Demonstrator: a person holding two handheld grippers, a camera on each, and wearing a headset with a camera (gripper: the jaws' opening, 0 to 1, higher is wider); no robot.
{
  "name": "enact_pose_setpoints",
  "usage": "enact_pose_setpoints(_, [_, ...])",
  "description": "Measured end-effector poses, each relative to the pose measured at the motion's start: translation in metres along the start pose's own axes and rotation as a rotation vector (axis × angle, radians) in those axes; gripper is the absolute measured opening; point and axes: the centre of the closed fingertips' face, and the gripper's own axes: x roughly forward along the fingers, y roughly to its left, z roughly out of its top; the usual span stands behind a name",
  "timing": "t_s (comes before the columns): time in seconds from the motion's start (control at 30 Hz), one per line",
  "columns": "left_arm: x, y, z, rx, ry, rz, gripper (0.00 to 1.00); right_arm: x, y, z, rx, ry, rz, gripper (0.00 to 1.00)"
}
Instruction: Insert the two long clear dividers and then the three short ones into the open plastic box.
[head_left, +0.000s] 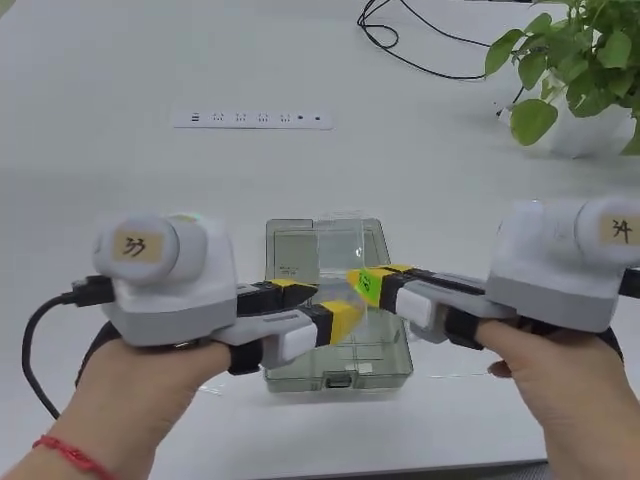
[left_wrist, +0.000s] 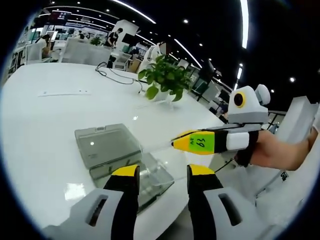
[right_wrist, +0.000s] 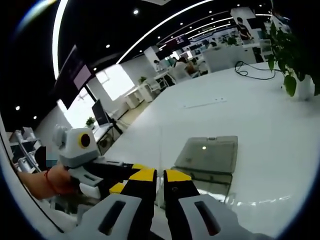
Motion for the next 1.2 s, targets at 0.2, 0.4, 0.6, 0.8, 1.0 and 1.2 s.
enact_pose_setpoints(0.2, [-0.006,0.005,-0.006,0.035,0.011,-0.006,0.41,-0.001,-0.002,0.001,-0.011,0.006,-0.011,0.07])
enact_pose_setpoints(0.4, [-0.012,0.008,-0.011,0.082,0.022,-0.014,0.48,-0.001,-0.005,0.001,-0.023,0.015,-0.022,0.07])
enact_pose_setpoints(0.6, [-0.017,0.011,-0.015,0.138,0.032,-0.024,0.55,-0.002,-0.005,0.002,-0.020,0.026,-0.018,0.07])
enact_pose_setpoints(0.8, [-0.022,0.015,-0.017,0.185,0.033,-0.036,0.63,-0.003,-0.009,0.004,-0.012,0.044,-0.029,0.07])
enact_pose_setpoints(1.0, [-0.026,0.020,-0.021,0.269,0.046,-0.054,0.78,-0.003,-0.014,0.005,0.000,0.079,-0.051,0.07])
enact_pose_setpoints(1.2, [-0.030,0.024,-0.024,0.318,0.054,-0.075,0.89,-0.003,-0.021,0.004,0.021,0.125,-0.086,0.07])
